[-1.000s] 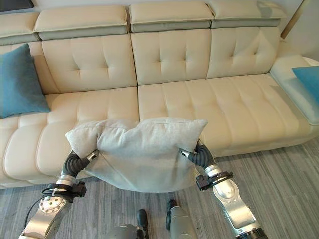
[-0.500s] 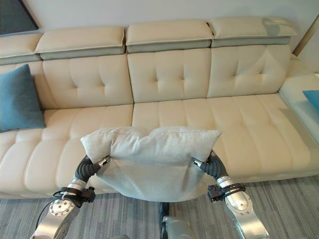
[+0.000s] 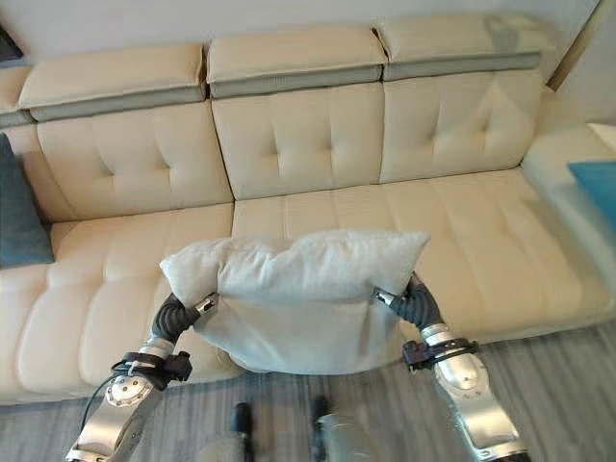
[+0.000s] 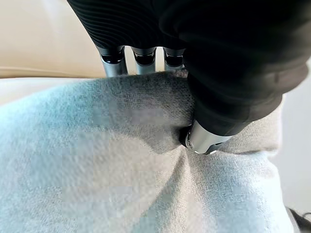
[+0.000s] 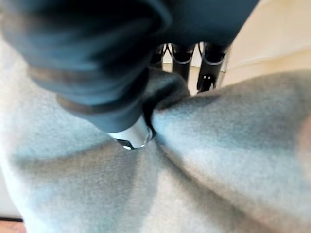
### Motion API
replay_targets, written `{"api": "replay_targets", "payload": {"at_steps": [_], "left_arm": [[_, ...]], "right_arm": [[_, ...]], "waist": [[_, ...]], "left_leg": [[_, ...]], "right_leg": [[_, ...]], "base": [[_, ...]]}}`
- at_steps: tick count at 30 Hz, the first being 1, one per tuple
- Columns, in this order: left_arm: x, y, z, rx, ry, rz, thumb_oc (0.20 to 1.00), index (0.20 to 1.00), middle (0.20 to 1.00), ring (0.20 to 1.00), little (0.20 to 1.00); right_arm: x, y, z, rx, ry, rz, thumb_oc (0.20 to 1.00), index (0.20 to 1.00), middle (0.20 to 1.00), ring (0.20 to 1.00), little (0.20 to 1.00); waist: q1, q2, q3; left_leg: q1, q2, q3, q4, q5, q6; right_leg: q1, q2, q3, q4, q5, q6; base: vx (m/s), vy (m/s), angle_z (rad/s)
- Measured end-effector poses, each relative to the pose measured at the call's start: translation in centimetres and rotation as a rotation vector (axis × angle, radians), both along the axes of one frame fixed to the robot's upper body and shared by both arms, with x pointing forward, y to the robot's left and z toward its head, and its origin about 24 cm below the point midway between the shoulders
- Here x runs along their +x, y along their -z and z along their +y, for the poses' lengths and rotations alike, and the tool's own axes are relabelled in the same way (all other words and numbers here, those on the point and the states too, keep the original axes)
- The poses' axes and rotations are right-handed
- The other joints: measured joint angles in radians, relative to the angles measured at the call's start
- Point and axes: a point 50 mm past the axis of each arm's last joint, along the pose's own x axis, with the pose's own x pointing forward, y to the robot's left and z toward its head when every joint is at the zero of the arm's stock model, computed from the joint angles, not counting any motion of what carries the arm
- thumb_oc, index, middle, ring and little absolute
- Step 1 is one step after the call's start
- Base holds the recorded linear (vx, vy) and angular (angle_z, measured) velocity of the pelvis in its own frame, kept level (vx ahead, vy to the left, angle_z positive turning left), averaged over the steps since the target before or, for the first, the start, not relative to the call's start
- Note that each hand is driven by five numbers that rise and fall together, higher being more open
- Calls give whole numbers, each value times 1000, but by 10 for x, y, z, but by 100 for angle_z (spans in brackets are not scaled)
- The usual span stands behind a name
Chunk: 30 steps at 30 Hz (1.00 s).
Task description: Pick up all the scattered cushions and arrange them neatly on the sofa.
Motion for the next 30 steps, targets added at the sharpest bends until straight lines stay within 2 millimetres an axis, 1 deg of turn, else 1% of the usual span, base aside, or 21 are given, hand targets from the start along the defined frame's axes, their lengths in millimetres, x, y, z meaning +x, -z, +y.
{"api": "replay_targets", "payload": {"at_steps": [1,2,3,5,6,9,11,12,14,17,18,20,22,23,24,25,26,27,28,29,30], "left_arm": [[1,-1,3,11,-6,-4,200,200,200,200,200],[2,-2,4,16,-6,-8,200,200,200,200,200],[3,-4,7,28,-12,-12,200,200,200,200,200],[4,-5,14,53,-37,-11,200,200,200,200,200],[4,-6,16,58,-43,-16,200,200,200,200,200],[9,-14,27,117,-82,-49,200,200,200,200,200],[20,-25,33,150,-111,-86,200,200,200,200,200],[29,-31,37,182,-132,-110,200,200,200,200,200],[43,-42,41,213,-170,-151,200,200,200,200,200],[59,-53,47,247,-231,-195,200,200,200,200,200],[74,-58,48,269,-266,-201,200,200,200,200,200],[101,-76,44,310,-307,-236,200,200,200,200,200],[126,-106,38,338,-354,-311,200,200,200,200,200],[142,-124,35,369,-379,-335,200,200,200,200,200],[146,-134,33,370,-393,-361,200,200,200,200,200],[152,-152,31,365,-424,-413,200,200,200,200,200],[155,-162,30,360,-436,-438,200,200,200,200,200],[162,-183,30,371,-475,-482,200,200,200,200,200],[166,-200,32,388,-497,-507,200,200,200,200,200],[169,-228,34,381,-535,-562,200,200,200,200,200],[170,-239,36,394,-551,-579,200,200,200,200,200]], "right_arm": [[0,2,4,6,-7,2,200,200,200,200,200],[0,2,5,5,-12,3,200,200,200,200,200],[1,2,8,6,-20,3,200,200,200,200,200],[6,0,15,16,-36,-6,200,200,200,200,200],[8,-2,16,17,-41,-16,200,200,200,200,200],[22,-15,30,13,-83,-74,200,200,200,200,200],[35,-24,40,17,-98,-111,200,200,200,200,200],[46,-30,46,22,-97,-133,200,200,200,200,200],[59,-41,55,36,-99,-172,200,200,200,200,200],[76,-52,69,50,-90,-211,200,200,200,200,200],[91,-59,75,38,-70,-224,200,200,200,200,200],[117,-78,81,1,-24,-257,200,200,200,200,200],[140,-109,83,-26,46,-324,200,200,200,200,200],[153,-129,85,-55,89,-355,200,200,200,200,200],[156,-141,87,-53,106,-385,200,200,200,200,200],[158,-161,90,-39,134,-445,200,200,200,200,200],[159,-172,92,-33,144,-477,200,200,200,200,200],[162,-197,96,-29,171,-544,200,200,200,200,200],[162,-214,100,-35,172,-582,200,200,200,200,200],[160,-239,105,-46,194,-658,200,200,200,200,200],[160,-246,107,-54,200,-676,200,200,200,200,200]], "waist": [[11,-1,-2],[12,-6,-2],[15,-17,-2],[26,-30,-7],[28,-31,-6],[57,-38,-6],[75,-45,-6],[77,-50,-8],[96,-56,-8],[110,-63,-9],[121,-64,-9],[135,-65,-6],[149,-68,5],[153,-65,22],[154,-66,33],[156,-64,52],[157,-63,68],[161,-60,81],[162,-59,84],[163,-52,112],[163,-51,116]], "left_leg": [[7,-12,1,-11,20,-7],[8,-15,7,-11,32,-7],[9,-23,15,-10,34,-10],[5,-47,26,-10,34,-4],[5,-49,28,-11,35,2],[2,-79,49,-11,29,27],[-4,-94,51,-13,30,41],[-16,-99,51,-10,31,44],[-40,-104,51,-9,37,49],[-71,-107,50,-7,51,61],[-92,-107,51,-7,58,60],[-143,-106,48,-7,73,56],[-194,-104,44,-19,98,55],[-215,-102,41,-21,112,59],[-223,-102,37,-28,116,54],[-244,-101,29,-32,124,51],[-250,-101,26,-33,126,49],[-283,-101,24,-48,138,40],[-312,-101,24,-58,149,36],[-335,-103,25,-90,186,49],[-351,-103,25,-99,192,51]], "right_leg": [[4,-7,8,-5,4,7],[3,-8,13,-8,6,14],[3,-16,21,-18,13,24],[5,-37,37,-41,27,48],[6,-43,42,-46,29,56],[7,-70,67,-72,46,84],[2,-85,79,-78,54,99],[-6,-90,81,-83,59,107],[-22,-95,83,-99,72,119],[-43,-98,82,-121,97,118],[-59,-97,83,-131,107,123],[-98,-96,78,-152,133,125],[-134,-93,74,-194,174,125],[-141,-91,68,-220,194,123],[-146,-91,63,-231,202,124],[-156,-91,55,-250,215,123],[-159,-90,53,-257,220,122],[-187,-88,52,-279,239,121],[-214,-87,52,-295,255,119],[-231,-87,49,-338,290,108],[-246,-86,49,-352,302,108]], "base": [[68,182,-28],[40,180,-17],[31,159,-13],[31,147,-11],[28,123,-3],[6,89,-10],[-10,62,0],[-34,34,3],[-39,-3,1],[-103,-38,3],[-118,-51,0],[-88,-38,3],[-98,-56,3],[-83,-56,6],[-86,-59,12],[-82,-44,11],[-79,-12,10],[-52,-3,3],[-104,-18,4],[-108,-21,2],[-96,-12,4]]}}
